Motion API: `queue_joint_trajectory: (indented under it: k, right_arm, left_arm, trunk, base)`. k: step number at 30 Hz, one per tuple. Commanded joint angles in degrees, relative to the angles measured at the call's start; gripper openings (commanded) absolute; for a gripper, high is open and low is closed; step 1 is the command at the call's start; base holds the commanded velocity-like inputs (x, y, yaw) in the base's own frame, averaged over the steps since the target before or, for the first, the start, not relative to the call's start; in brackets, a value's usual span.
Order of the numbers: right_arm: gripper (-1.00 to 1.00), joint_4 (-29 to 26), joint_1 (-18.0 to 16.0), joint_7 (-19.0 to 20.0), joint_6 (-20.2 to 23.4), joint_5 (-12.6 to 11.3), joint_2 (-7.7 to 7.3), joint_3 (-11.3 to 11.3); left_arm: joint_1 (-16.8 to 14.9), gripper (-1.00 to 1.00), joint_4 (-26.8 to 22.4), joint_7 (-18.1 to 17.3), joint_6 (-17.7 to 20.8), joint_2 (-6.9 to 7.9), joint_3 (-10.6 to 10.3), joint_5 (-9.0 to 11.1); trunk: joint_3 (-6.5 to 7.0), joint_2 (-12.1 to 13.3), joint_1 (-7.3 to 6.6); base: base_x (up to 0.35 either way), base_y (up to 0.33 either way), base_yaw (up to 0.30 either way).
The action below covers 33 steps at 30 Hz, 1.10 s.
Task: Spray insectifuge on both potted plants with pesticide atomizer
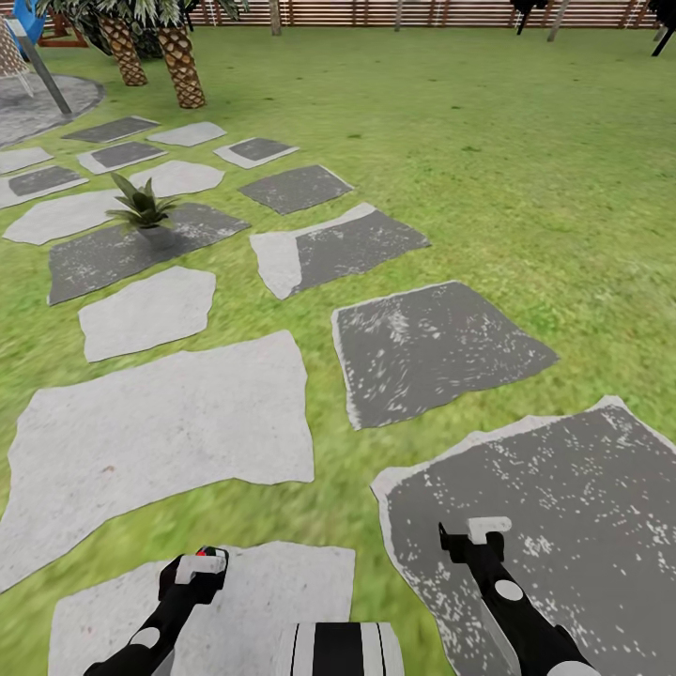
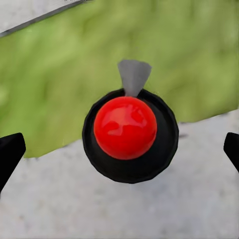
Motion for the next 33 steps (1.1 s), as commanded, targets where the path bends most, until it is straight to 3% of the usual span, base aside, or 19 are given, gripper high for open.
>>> queue_joint_trajectory:
  k: [1,10,11,33]
  right_arm:
    - [1.00,0.04,-0.02,-0.24,-0.14,0.33,0.00,0.01]
    - [1.00,0.04,-0.02,-0.24,-0.14,0.33,0.00,0.01]
    - [1.00,0.04,-0.02,-0.24,-0.14,0.33,0.00,0.01]
    - [1.00,0.11,-0.02,-0.24,-0.13,0.33,0.00,0.01]
  left_arm:
    - [-0.03,1.00,0.04,0.00,-0.19,0.01,0.07,-0.37]
    - [-0.03,1.00,0.04,0.00,-0.17,-0.01,0.04,-0.41]
    - [-0.03,-1.00,0.04,0.00,-0.18,-0.03,0.02,-0.42]
    - [-0.03,-1.00,-0.21,0.00,-0.20,0.01,0.07,-0.35]
  trunk:
    - [-0.03,-0.01,-0.01]
    - [-0.03,-0.01,-0.01]
    - [-0.03,-0.01,-0.01]
    - [-0.03,-0.01,-0.01]
  base:
    - [0.017,0.000,0.000]
    - [0.003,0.000,0.000]
    - [0.000,0.000,0.000]
    - [0.000,0.000,0.000]
